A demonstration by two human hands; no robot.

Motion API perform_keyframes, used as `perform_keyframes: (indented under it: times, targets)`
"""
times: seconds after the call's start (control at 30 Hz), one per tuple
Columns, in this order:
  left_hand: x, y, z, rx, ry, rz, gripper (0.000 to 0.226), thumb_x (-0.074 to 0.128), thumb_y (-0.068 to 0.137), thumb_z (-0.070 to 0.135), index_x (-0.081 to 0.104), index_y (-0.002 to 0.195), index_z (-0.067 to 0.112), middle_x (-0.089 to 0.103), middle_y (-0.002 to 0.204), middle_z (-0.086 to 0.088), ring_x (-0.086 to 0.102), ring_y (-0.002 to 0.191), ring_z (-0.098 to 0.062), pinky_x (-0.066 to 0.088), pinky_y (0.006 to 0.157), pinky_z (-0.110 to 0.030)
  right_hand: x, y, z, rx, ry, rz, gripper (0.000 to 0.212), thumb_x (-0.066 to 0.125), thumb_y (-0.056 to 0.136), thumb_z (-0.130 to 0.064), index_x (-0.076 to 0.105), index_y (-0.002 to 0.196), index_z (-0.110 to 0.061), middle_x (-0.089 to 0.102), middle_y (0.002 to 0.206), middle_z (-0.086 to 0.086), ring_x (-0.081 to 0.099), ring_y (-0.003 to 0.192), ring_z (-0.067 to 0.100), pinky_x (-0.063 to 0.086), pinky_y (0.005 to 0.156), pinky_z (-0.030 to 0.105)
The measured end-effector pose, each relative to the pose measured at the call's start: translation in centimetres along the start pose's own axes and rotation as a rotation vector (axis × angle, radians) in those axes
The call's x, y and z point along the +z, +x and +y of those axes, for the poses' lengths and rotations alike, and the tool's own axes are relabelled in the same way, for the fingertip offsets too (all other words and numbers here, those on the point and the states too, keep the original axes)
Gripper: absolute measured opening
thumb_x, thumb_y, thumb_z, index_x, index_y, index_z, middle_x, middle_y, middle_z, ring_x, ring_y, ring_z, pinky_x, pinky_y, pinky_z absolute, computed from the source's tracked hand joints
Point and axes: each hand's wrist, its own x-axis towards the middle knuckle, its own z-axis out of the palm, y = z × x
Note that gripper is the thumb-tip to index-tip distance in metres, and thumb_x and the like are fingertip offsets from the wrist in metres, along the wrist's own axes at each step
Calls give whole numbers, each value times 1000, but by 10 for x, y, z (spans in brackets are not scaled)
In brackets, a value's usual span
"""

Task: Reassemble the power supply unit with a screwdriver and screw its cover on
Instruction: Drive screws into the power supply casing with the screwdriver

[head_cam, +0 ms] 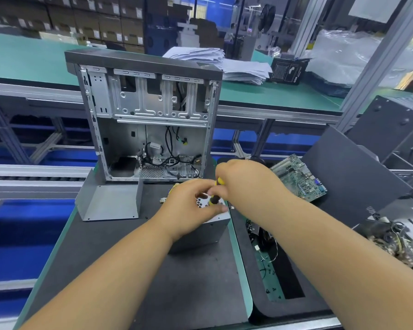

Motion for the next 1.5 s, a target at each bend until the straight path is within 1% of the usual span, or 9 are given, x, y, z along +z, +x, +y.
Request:
perform_keyframes:
  times: [0.13, 0.27, 0.4, 0.53, 0.7, 0.87, 1.23, 1.4, 1.5]
  targets:
    - [6, -5, 1, -40, -97, 92, 29, 77, 59, 37, 64, 77, 18, 62, 74, 7, 53, 67, -4, 48, 60, -20, 2, -2, -15, 46, -121, 120, 45, 47, 93, -46, 30, 64, -17, 29, 60, -4, 27, 52, 15, 13, 46, 26]
    - [5, -3, 0, -62, -101, 124, 15, 76, 59, 30, 65, 68, 26, 67, 74, -2, 63, 72, -22, 53, 69, -45, -1, 1, -19, 198, -116, 101, 48, 38, 97, -51, 33, 61, -20, 34, 61, -3, 29, 52, 15, 18, 47, 24]
    - [0, -2, 1, 1, -59, 160, 9, 66, 61, 41, 66, 64, 49, 66, 69, 9, 59, 67, -7, 49, 64, -26, -5, -6, -10, 89, 105, 60, 38, 47, 94, -55, 45, 78, -21, 46, 76, -4, 49, 75, 21, 34, 55, 31]
    - [0, 0, -8, 14, 50, 167, 20, 81, 69, 29, 66, 64, 18, 60, 63, 2, 55, 65, -13, 47, 62, -34, -5, -12, -3, -61, 167, 29, 21, 61, 93, -23, 50, 110, -19, 55, 102, 1, 52, 87, 22, 47, 71, 37]
    - [2, -1, -9, 35, 56, 158, 15, 80, 74, 24, 71, 72, 13, 60, 66, 1, 54, 69, -8, 42, 62, -22, 2, -12, -3, -41, 96, 87, 24, 63, 91, -19, 46, 107, -16, 55, 97, 0, 43, 76, 19, 33, 61, 30]
    - [-1, 2, -5, 43, 38, 54, 24, 79, 78, 17, 69, 75, 38, 61, 68, 14, 56, 72, 1, 40, 66, -11, 6, -20, -7, 37, 144, 152, 33, 61, 92, -22, 28, 90, -19, 38, 75, -5, 40, 68, 21, 21, 47, 27]
    - [-10, 12, 2, 20, 45, -139, 22, 73, 80, 25, 65, 68, 41, 52, 59, 14, 42, 57, 0, 35, 58, -16, 12, -26, -10, 135, 231, 150, 24, 55, 95, -33, 36, 93, -18, 40, 75, -6, 48, 75, 21, 30, 56, 32]
    - [-37, -6, -11, -97, 9, -155, 55, 82, 75, 36, 62, 124, 45, 64, 119, 25, 54, 115, 10, 41, 101, -19, 14, -29, -12, 137, 292, 160, 12, 53, 95, -33, 46, 94, -23, 56, 85, -6, 51, 78, 21, 34, 59, 33]
    - [-73, -28, -27, -195, -10, -14, 51, 75, 84, 29, 58, 132, 38, 61, 126, 20, 54, 118, 6, 39, 108, -24, 6, -21, -15, 144, 363, 323, 11, 56, 91, -31, 49, 88, -24, 59, 75, -5, 53, 72, 21, 40, 57, 33]
